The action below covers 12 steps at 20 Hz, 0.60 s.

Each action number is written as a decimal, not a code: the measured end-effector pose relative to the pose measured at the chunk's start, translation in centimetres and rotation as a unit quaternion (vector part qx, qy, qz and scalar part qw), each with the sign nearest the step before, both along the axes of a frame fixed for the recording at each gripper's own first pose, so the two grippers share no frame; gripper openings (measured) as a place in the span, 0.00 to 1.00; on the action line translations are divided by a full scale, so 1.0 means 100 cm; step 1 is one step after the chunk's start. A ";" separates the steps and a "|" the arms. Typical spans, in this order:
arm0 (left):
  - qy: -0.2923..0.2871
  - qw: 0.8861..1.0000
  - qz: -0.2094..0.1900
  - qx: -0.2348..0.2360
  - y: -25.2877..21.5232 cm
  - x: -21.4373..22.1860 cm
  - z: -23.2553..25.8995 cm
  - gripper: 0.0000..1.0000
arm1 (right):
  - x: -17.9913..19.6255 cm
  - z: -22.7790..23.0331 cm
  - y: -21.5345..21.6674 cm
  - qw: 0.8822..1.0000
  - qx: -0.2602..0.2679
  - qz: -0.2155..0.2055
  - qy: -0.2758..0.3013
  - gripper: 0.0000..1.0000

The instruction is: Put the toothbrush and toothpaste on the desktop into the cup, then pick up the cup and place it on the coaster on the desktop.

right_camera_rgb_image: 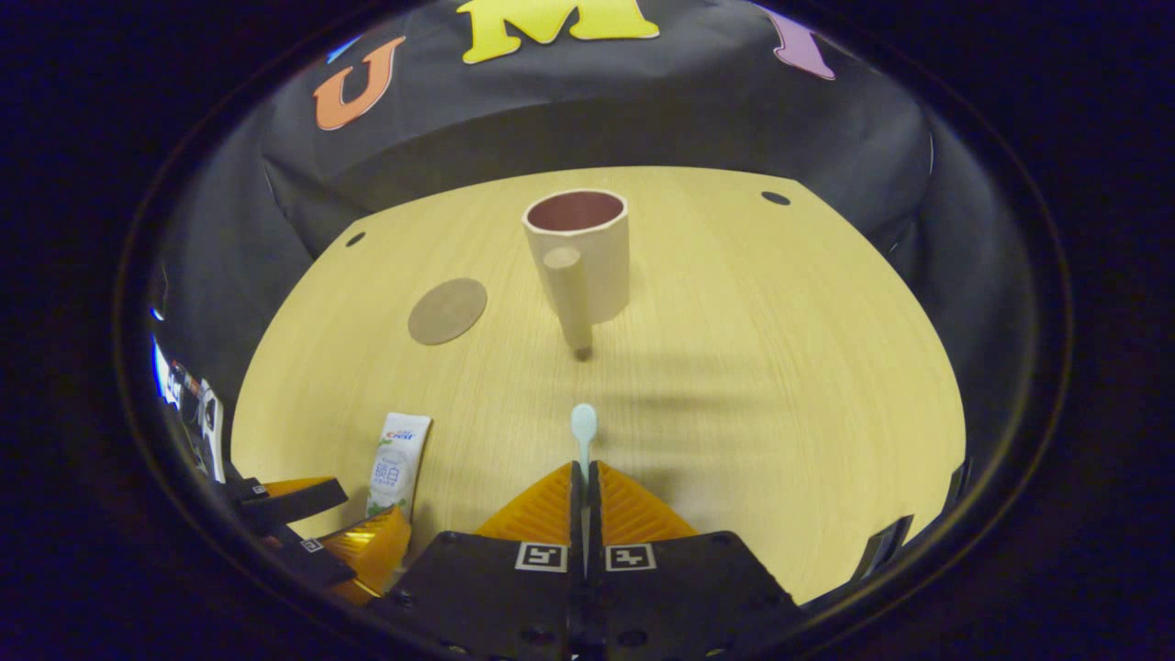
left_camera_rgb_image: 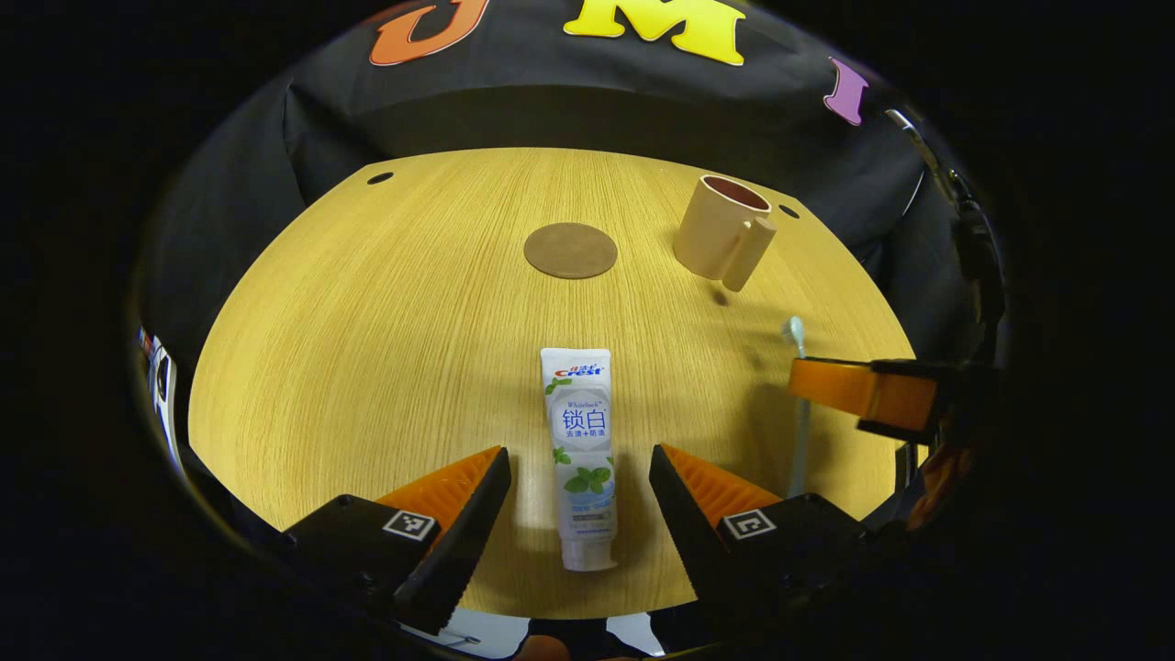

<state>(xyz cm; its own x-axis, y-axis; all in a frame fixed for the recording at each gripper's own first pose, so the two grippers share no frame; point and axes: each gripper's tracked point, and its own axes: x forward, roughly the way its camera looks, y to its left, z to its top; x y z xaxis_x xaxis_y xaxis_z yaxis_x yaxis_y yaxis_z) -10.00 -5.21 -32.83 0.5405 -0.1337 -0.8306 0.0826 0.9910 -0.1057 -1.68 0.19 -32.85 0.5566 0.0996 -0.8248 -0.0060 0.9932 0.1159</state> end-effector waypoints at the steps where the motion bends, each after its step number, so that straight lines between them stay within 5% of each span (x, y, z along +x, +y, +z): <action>1: -0.003 1.000 0.000 0.003 0.000 0.000 -0.003 0.97 | 0.000 0.007 -0.001 1.000 0.001 0.000 -0.007 0.01; 12: -0.008 1.000 0.007 0.016 0.003 -0.004 -0.019 0.70 | 0.000 0.054 -0.009 0.998 0.008 0.003 -0.058 0.00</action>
<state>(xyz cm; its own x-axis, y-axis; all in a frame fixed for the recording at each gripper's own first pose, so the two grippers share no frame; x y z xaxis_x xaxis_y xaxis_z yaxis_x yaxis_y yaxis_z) -10.42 -4.88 -34.76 0.5554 -0.0994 -0.8256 0.0701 0.9949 -0.0726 -1.63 -0.68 -27.49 0.6479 0.1167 -0.7527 -0.0269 0.9911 0.1304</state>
